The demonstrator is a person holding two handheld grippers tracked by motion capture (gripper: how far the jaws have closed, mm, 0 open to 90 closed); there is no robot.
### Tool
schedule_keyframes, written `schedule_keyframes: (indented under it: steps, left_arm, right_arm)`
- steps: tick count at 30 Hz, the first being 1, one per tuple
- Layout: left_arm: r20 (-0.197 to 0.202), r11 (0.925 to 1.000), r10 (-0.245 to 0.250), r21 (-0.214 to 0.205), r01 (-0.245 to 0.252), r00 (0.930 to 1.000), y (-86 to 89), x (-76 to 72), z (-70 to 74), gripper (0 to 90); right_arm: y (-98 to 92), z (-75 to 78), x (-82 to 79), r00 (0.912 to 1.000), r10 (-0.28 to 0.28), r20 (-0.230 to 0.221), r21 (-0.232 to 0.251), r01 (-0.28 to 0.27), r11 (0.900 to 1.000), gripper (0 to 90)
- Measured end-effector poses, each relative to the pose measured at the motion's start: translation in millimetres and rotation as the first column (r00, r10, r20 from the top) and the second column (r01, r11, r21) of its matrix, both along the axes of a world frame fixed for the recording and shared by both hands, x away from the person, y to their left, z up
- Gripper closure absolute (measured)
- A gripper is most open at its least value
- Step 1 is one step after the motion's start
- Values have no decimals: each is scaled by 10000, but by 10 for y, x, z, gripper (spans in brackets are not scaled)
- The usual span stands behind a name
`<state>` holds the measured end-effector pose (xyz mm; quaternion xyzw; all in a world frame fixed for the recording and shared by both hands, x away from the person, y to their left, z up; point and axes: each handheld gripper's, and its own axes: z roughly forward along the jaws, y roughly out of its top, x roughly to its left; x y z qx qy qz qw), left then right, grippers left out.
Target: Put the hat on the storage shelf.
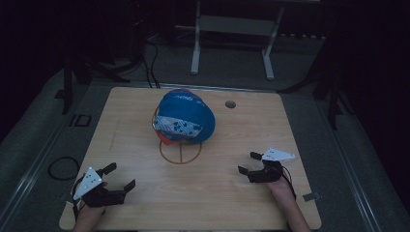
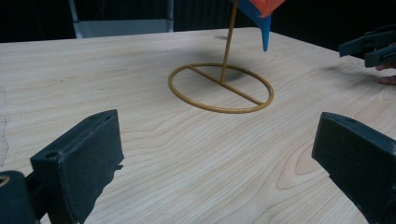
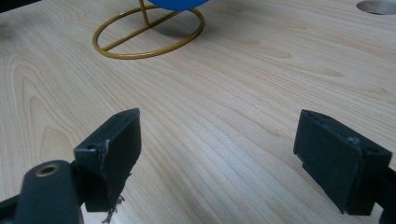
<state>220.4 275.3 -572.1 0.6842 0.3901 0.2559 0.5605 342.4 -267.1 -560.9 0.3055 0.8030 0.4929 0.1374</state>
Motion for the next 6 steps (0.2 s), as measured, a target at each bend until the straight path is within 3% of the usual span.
schedule_keyframes:
  steps: [6]
  left_arm:
    - [0, 10000, 14, -17, -14, 10000, 11, -4, 1, 22]
  right_arm:
    - [9, -21, 11, 10000, -59, -8, -205, 58, 9998, 151]
